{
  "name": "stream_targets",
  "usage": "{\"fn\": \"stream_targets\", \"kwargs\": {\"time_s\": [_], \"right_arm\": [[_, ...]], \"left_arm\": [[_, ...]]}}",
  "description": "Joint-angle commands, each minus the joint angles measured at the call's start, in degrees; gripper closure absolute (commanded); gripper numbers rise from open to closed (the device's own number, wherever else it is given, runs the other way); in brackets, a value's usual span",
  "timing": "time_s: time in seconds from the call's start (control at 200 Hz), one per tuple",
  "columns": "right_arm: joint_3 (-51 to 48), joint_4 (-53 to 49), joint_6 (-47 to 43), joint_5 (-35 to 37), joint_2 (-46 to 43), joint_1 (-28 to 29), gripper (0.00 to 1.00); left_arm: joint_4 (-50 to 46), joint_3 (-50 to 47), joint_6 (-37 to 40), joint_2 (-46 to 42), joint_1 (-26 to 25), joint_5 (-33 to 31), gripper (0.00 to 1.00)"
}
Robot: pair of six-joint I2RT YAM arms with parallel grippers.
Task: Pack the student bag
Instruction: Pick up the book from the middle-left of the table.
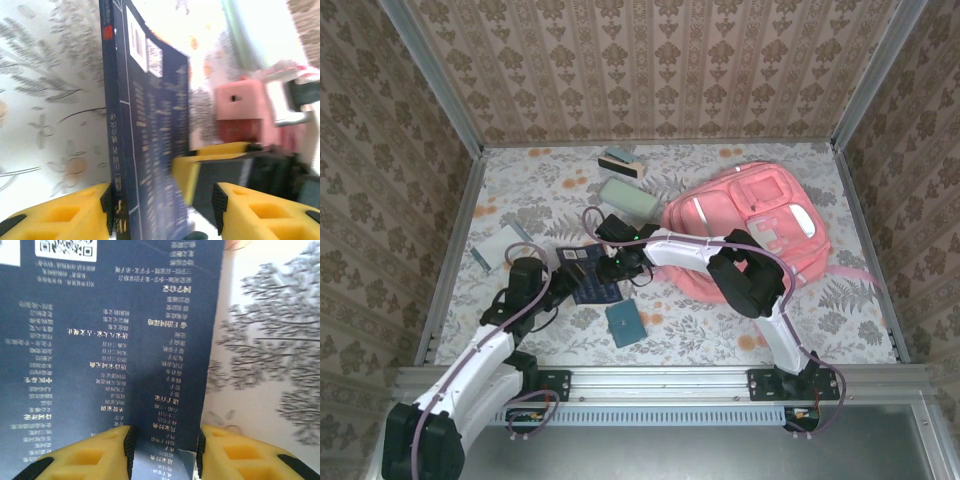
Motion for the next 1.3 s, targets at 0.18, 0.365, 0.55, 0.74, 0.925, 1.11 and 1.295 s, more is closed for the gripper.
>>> {"fn": "stream_targets", "kwargs": {"time_s": [0.18, 0.365, 0.55, 0.74, 0.925, 1.11, 1.295], "right_arm": [[1.07, 1.26, 0.40, -6.45, 0.66, 2.81, 0.61], [0.35, 1.09, 0.29, -5.47, -0.94, 2.89, 0.59], [0.21, -2.00, -1.82, -0.10, -7.53, 1.45, 0.49], [-3.53, -6.00, -6.16, 9.94, -18.26, -2.46, 0.41], [-9.86, -11.82, -11.53, 18.00, -25.76, -9.84, 0.40], [-16.30, -13.54, -16.18, 22.56, -28.80, -15.98, 0.42], [-17.88, -13.11, -17.88, 23.42, -25.37, -17.06, 0.43]], "left_arm": [[5.82, -0.47, 0.13, 7.41, 0.83, 6.34, 0.54], [4.26, 0.48, 0.52, 7.77, 0.86, 5.50, 0.79], [-2.79, 3.20, 2.25, 2.51, 1.08, 2.90, 1.00], [-5.32, 6.56, 2.60, 0.79, 1.28, 2.61, 1.00], [-5.58, 11.32, 3.04, 1.81, 1.28, 2.89, 1.00], [-5.34, 15.28, 3.93, 4.50, 1.30, 4.09, 1.00], [-3.83, 16.34, 3.76, 6.31, 1.21, 5.45, 1.00]]}}
